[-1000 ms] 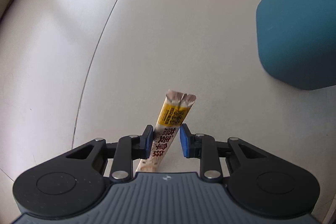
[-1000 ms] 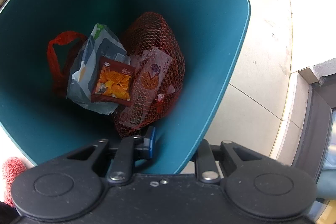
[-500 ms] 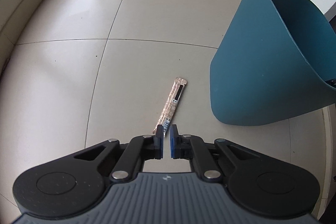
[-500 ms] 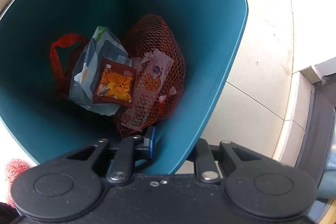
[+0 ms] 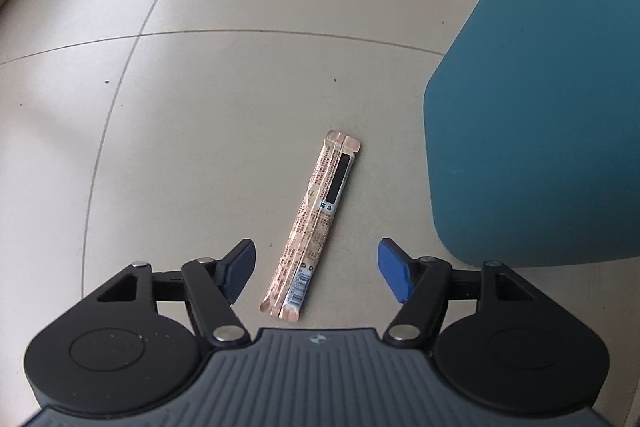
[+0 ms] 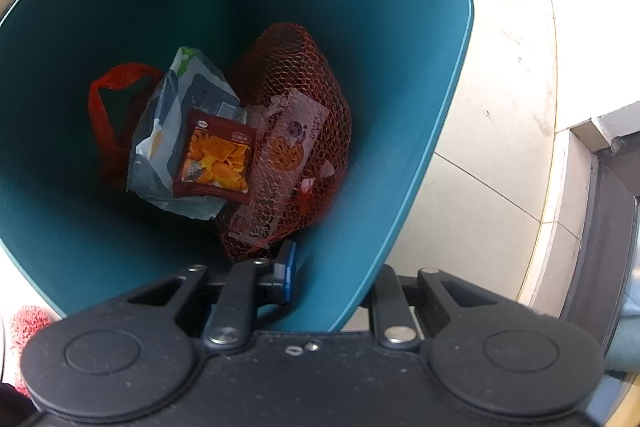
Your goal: Collect trash
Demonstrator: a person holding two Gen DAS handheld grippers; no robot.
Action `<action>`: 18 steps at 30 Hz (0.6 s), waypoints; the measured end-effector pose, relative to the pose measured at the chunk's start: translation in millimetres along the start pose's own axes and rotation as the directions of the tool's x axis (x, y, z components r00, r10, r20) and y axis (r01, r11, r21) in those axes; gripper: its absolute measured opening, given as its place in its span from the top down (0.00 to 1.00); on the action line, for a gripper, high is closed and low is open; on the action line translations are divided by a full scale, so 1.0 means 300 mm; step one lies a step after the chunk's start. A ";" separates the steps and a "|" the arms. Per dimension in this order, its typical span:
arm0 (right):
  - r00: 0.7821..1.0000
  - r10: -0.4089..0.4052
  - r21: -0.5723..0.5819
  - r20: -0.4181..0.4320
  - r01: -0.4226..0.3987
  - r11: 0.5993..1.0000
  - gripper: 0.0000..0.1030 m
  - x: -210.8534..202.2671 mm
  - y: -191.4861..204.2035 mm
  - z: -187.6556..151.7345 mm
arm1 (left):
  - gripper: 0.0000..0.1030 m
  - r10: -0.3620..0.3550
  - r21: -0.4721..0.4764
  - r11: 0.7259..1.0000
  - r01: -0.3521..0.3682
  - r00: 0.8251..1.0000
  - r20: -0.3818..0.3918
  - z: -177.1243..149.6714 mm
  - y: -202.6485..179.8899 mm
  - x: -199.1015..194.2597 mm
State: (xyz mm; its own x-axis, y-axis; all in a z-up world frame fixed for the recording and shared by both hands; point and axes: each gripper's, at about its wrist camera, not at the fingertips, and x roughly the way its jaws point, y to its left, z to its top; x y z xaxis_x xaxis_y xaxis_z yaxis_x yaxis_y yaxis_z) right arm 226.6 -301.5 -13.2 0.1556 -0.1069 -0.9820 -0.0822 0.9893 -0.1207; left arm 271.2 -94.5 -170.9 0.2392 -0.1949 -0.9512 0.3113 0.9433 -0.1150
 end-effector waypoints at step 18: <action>0.999 0.000 0.039 -0.032 0.002 0.999 0.83 0.037 0.009 0.006 | 0.75 0.064 0.080 0.995 -0.064 0.998 0.003 0.026 -0.030 0.187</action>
State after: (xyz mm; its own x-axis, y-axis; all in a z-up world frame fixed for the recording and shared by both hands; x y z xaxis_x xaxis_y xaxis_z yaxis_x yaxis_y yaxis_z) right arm 230.0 -299.7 -24.2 0.1241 -0.1103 -0.9861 -0.0432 0.9923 -0.1164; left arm 289.1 -116.2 -220.8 0.2615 -0.1345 -0.9558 0.3680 0.9293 -0.0301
